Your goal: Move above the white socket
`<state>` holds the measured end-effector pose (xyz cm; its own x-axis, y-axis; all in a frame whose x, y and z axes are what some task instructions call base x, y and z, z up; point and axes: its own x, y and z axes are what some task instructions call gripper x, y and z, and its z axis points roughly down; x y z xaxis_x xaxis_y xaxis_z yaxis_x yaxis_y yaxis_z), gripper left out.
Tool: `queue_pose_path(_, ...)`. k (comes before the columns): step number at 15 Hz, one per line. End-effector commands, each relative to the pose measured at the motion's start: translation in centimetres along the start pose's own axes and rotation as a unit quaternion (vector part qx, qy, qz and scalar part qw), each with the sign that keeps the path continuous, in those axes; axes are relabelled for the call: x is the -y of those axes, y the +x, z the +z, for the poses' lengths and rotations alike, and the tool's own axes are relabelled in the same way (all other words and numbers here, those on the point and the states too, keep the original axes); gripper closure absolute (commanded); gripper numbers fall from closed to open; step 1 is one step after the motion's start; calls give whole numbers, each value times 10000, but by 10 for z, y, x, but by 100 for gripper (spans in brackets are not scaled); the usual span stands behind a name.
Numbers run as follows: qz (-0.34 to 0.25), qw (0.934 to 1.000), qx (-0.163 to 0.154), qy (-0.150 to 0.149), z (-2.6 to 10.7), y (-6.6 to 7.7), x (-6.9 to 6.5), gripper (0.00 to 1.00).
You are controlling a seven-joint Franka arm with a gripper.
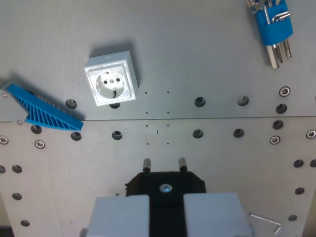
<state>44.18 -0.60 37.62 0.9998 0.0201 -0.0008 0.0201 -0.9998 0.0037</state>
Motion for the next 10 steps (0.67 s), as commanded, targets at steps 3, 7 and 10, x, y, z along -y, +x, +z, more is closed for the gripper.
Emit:
queue_pose_path(3, -1, 10000, -3, 2, 0, 0, 0, 100)
queue_pose_path(7, -11, 10000, 6, 4, 1, 0, 0, 100)
queue_pose_path(10, -42, 10000, 0, 7, 4, -1, 1, 100)
